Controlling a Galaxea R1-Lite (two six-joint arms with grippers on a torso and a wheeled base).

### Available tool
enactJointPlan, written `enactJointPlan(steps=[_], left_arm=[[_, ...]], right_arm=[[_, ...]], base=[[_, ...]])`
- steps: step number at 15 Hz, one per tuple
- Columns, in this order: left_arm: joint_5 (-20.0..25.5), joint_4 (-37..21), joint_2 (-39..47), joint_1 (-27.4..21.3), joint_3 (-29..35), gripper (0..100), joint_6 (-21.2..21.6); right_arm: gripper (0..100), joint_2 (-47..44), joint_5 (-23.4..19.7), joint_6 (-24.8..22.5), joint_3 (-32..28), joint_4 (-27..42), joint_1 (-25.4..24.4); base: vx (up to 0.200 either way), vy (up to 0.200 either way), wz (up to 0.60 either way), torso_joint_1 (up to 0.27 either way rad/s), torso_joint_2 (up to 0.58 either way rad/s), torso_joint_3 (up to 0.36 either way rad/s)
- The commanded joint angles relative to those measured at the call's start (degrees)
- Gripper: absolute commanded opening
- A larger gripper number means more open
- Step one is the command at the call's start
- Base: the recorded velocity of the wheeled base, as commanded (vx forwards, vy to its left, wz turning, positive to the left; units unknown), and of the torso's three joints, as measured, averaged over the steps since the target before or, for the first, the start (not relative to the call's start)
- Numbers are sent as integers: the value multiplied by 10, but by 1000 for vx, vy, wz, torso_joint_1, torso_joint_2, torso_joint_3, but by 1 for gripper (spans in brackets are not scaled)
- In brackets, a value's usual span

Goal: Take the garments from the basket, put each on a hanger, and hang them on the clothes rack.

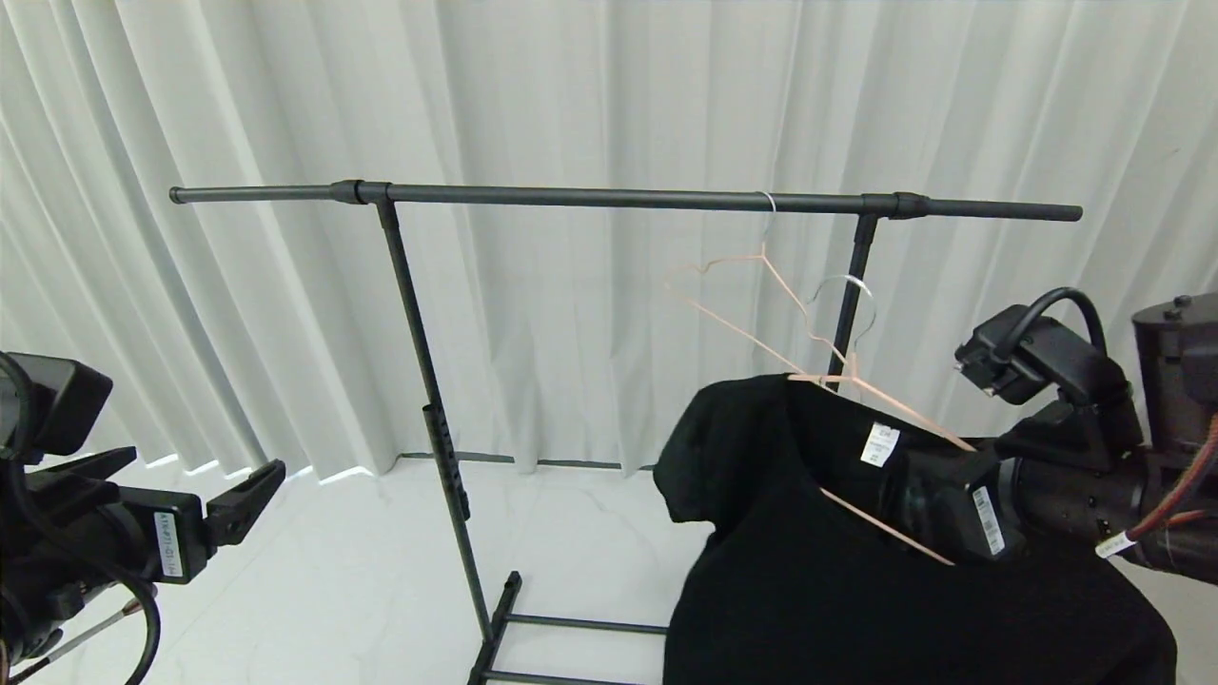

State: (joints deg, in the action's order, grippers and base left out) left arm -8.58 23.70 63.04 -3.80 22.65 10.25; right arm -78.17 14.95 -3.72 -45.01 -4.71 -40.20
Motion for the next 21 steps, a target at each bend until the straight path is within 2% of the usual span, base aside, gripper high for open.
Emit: enactJointPlan(steps=[1,6,8,11,13,17,19,21], left_arm=[[-10,0,9,0,14,100,0],[-21,0,9,0,20,100,2],[-29,0,9,-1,20,100,1],[-33,0,9,-1,19,100,2],[-32,0,9,-3,19,100,1],[-31,0,10,-6,16,100,1],[-30,0,10,-9,16,100,1],[-30,0,9,-17,15,100,0]], right_arm=[[0,-8,8,9,-1,22,-1],[0,6,11,68,-7,119,-15],[0,-19,11,127,-12,130,-46],[0,-74,26,186,-45,107,-81],[0,-110,50,189,-82,73,-81],[0,-152,56,187,-161,43,-81],[0,-161,56,185,-171,24,-81],[0,-182,56,162,-182,-45,-80]], base=[[0,0,0,0,0,0],[0,0,0,0,0,0],[0,0,0,0,0,0],[0,0,0,0,0,0],[0,0,0,0,0,0],[0,0,0,0,0,0],[100,0,0,1,-1,1],[200,0,0,-7,2,7]])
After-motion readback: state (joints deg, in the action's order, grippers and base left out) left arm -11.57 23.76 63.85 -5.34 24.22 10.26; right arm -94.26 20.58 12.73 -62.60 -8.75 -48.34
